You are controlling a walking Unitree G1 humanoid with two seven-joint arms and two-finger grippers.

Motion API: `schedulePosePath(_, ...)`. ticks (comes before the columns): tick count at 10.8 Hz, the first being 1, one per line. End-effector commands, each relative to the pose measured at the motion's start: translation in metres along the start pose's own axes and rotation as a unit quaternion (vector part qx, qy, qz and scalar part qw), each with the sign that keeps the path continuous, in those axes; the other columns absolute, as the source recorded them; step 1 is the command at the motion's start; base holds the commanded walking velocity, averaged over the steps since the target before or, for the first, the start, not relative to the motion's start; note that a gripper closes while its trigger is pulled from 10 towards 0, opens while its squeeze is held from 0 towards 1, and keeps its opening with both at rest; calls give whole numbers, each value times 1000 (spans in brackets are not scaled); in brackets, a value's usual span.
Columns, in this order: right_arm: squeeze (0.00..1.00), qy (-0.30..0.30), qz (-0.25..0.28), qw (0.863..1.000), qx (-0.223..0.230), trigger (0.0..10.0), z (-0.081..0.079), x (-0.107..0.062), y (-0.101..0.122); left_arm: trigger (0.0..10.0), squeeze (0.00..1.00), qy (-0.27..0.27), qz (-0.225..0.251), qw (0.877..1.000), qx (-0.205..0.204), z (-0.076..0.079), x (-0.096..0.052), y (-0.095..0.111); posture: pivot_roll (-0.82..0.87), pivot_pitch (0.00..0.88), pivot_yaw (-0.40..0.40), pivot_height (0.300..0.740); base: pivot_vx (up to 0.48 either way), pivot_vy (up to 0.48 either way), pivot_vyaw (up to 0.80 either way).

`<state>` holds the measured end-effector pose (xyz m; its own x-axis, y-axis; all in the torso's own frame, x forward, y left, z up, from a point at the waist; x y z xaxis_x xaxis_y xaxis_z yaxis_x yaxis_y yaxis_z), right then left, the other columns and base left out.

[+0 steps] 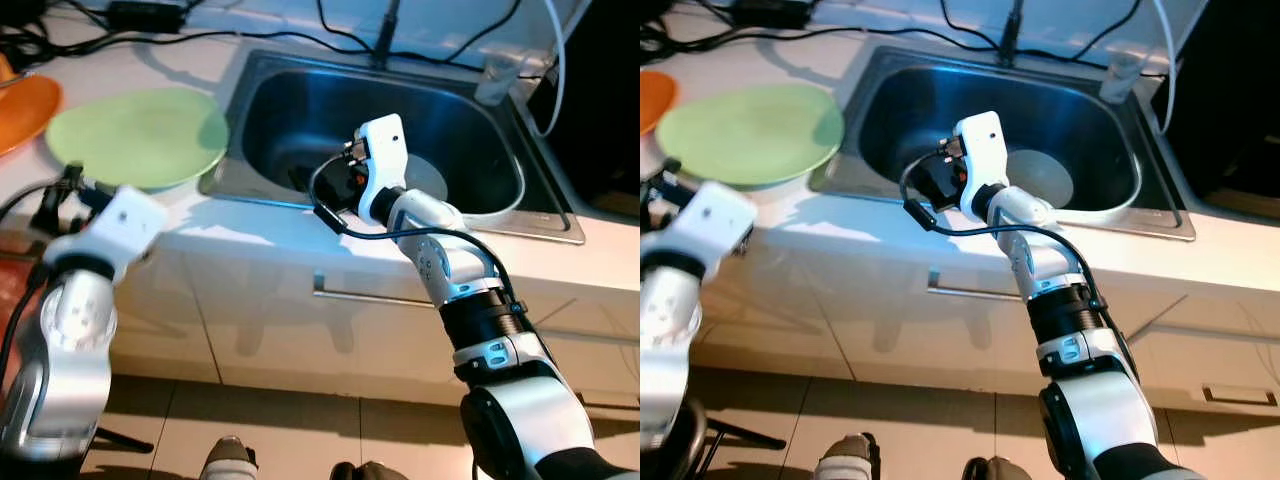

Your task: Kitchen organization

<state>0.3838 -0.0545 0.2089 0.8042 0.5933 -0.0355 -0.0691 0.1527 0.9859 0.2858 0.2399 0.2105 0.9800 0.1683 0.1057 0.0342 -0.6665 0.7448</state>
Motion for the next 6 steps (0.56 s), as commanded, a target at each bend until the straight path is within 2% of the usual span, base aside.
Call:
schedulePosePath(1, 0, -12, 10, 1000, -3, 10000, 6, -3, 4, 10000, 0, -7, 1, 1000, 0, 4, 5, -2, 178, 116, -109, 740, 0, 0, 0)
schedulePosePath(2, 0, -16, 12, 1000, -4, 10000, 8, -5, 5, 10000, 0, -12, 0, 1000, 2, 7, 14, -5, 162, 113, -98, 740, 0, 0, 0)
schedulePosePath(4, 0, -27, 10, 1000, -3, 10000, 13, -10, 4, 10000, 0, -33, -2, 999, 2, 12, 22, -7, 144, 118, -88, 740, 0, 0, 0)
schedulePosePath(6, 0, -25, 5, 1000, 10, 10000, 13, -12, 2, 10000, 0, -45, -7, 999, -14, 13, 24, -6, 141, 123, -90, 740, 0, 0, 0)
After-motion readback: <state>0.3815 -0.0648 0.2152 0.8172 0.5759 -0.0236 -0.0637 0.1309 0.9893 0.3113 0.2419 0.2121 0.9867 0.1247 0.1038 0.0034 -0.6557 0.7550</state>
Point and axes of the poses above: a point about 5 cm out from each wrist's last joint towards the gripper, its own x axis pointing out of the wrist towards the gripper, its own y axis along the axis of the wrist's last joint, z = x × y, the point moved 1 cm from there along x, pointing out of the wrist towards the gripper, and after that the axes turned 12 degrees about -x, right-handed, at the moved point
